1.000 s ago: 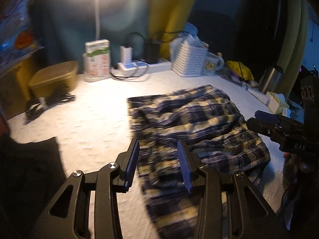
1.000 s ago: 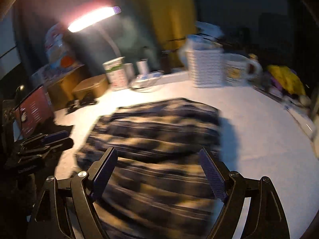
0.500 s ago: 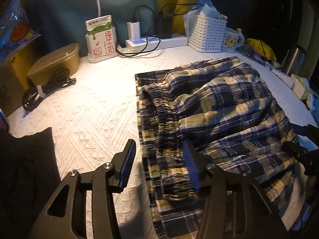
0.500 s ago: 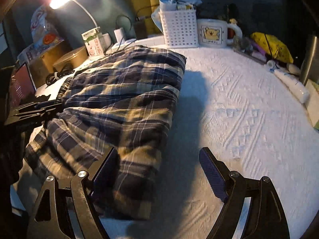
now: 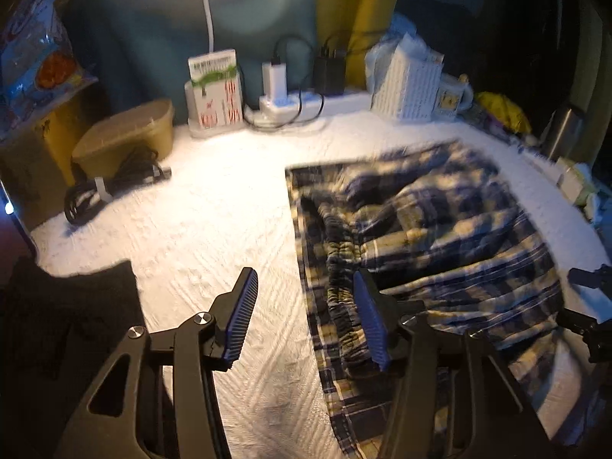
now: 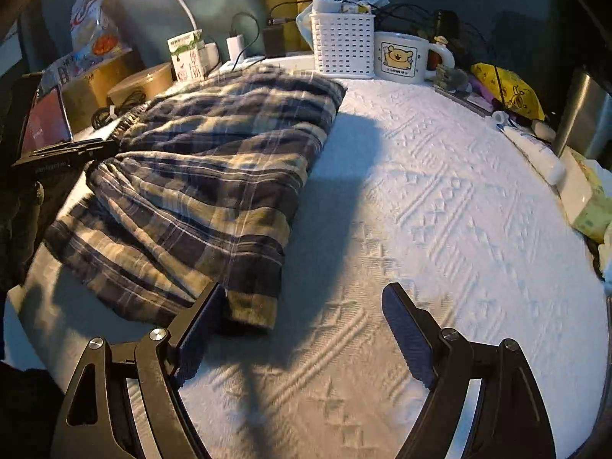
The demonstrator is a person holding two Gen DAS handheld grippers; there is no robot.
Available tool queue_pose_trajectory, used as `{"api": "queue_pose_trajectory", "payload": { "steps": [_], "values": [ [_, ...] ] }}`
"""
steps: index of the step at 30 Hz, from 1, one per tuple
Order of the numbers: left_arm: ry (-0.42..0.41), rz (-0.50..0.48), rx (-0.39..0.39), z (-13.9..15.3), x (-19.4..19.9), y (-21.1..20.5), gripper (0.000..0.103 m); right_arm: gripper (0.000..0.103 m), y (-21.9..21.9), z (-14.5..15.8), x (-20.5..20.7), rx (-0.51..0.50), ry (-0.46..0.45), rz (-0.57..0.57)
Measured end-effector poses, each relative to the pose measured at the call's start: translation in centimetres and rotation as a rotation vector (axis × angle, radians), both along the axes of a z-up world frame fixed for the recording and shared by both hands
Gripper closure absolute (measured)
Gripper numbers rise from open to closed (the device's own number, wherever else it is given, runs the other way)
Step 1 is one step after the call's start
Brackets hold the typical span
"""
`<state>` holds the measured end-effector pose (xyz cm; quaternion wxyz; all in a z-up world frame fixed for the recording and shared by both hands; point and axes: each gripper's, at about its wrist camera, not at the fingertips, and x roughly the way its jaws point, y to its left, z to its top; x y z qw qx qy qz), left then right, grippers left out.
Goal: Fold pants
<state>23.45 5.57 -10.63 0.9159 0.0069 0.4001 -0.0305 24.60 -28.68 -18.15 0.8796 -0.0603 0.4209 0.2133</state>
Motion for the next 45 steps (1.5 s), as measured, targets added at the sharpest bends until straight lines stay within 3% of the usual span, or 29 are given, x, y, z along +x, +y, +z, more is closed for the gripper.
{"api": "queue_pose_trajectory", "payload": {
  "steps": [5,12,16,17,24,28,35,39,45],
  "values": [
    [-0.064,0.036,0.019,2.2,0.9,1.3,0.050,0.018,-1.9,3.3,1.3,0.122,-0.059,-0.026],
    [-0.083,-0.010,-0.015,2.3,3.8,1.0,0.050,0.020,-1.3,5.5,6.6,0.152,-0.167,-0.036],
    [-0.042,-0.045,-0.025,0.6,5.7,-0.1,0.050,0.061,-0.2,5.0,10.8,0.151,-0.131,-0.029],
    [-0.034,-0.050,-0.025,0.2,6.1,-0.3,0.050,0.062,0.0,4.7,11.5,0.154,-0.120,-0.027],
    [0.014,0.003,0.053,-2.7,9.1,0.1,0.050,0.065,3.8,1.8,16.3,0.057,-0.038,0.054],
    [0.039,0.041,0.101,-4.2,10.3,1.0,0.050,0.065,5.6,0.5,18.1,-0.008,-0.036,0.064],
    [0.048,0.072,0.021,-3.8,10.6,2.6,0.050,0.065,6.6,0.2,20.7,-0.021,-0.051,0.076],
    [0.005,0.049,0.020,-2.1,9.8,1.9,0.050,0.065,6.6,0.7,21.8,-0.007,-0.062,0.046],
    [-0.044,-0.015,-0.036,0.3,8.2,0.7,0.050,0.065,3.4,3.7,21.0,0.057,-0.107,-0.031]
  ]
}}
